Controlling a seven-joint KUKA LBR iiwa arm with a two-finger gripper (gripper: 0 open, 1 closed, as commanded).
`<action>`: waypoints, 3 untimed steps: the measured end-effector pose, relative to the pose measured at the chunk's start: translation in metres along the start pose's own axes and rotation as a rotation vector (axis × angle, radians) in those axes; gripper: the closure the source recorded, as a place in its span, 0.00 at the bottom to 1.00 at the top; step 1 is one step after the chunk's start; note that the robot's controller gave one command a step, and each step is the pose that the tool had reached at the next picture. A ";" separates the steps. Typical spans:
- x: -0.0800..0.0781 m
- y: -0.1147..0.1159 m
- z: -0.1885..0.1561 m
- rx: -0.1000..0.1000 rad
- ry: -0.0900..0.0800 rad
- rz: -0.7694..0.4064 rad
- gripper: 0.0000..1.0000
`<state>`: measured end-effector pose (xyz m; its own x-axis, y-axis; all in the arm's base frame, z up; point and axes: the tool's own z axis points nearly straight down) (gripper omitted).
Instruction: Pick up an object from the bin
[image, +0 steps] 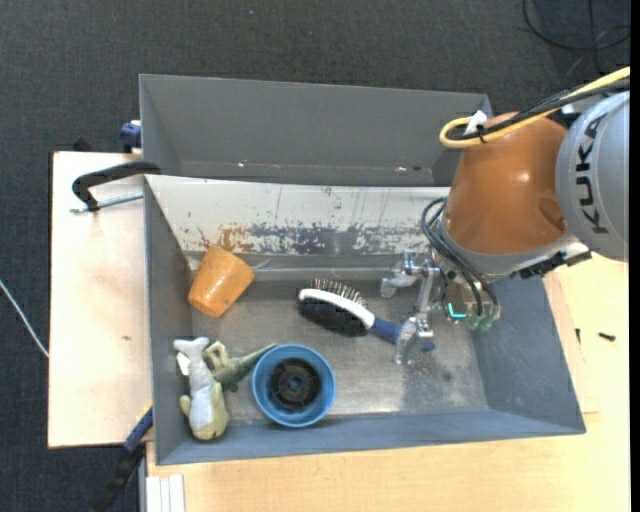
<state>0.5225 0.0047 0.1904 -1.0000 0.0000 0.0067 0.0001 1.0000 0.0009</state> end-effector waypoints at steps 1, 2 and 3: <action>-0.025 0.018 0.091 -0.001 -0.007 0.154 0.00; -0.026 0.017 0.088 -0.001 -0.012 0.154 1.00; -0.034 0.036 -0.034 -0.003 -0.020 0.137 1.00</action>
Offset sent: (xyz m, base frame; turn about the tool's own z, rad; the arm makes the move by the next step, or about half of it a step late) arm 0.0233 0.0166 -0.0896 0.1546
